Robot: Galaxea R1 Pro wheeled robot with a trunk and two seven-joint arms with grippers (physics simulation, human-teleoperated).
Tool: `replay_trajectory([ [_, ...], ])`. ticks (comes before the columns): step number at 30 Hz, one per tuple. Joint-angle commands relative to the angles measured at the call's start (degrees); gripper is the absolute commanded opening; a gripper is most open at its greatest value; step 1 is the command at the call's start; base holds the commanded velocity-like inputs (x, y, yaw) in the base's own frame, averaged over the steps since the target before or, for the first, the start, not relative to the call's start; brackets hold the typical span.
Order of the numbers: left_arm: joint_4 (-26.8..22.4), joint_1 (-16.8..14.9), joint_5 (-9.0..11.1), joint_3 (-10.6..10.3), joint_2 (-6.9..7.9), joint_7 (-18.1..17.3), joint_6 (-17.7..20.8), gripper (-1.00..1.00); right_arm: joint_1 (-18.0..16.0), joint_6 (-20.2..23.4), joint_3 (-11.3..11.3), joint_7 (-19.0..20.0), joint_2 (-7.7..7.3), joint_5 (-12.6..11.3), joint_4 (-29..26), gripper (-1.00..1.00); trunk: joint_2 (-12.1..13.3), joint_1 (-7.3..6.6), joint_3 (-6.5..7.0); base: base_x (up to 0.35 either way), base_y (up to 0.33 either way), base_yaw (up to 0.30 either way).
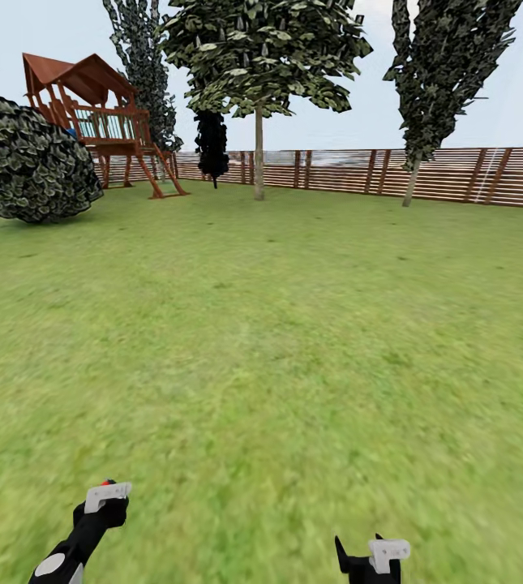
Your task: In the garden, pick up the pesticide atomizer on the floor and spray pesticide onto both trees until each tree trunk is fully covered.
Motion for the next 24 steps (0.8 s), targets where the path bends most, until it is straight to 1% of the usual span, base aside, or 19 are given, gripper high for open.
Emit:
replay_trajectory([
  [1, 0.02, 0.00, 0.02, 0.00, 0.00, 0.01, 0.00, -1.00, 0.00, 0.00, 0.00, 0.00, 0.00, 0.00, 0.00, 1.00, 0.00, 0.00, 0.00, 0.333, 0.114, 0.000],
  [24, 0.13, 0.00, -0.07, -0.13, 0.00, 0.01, 0.00, -1.00, 0.00, 0.00, 0.00, 0.00, 0.00, 0.00, 0.00, 1.00, 0.00, 0.00, 0.00, 0.333, 0.111, 0.000],
])
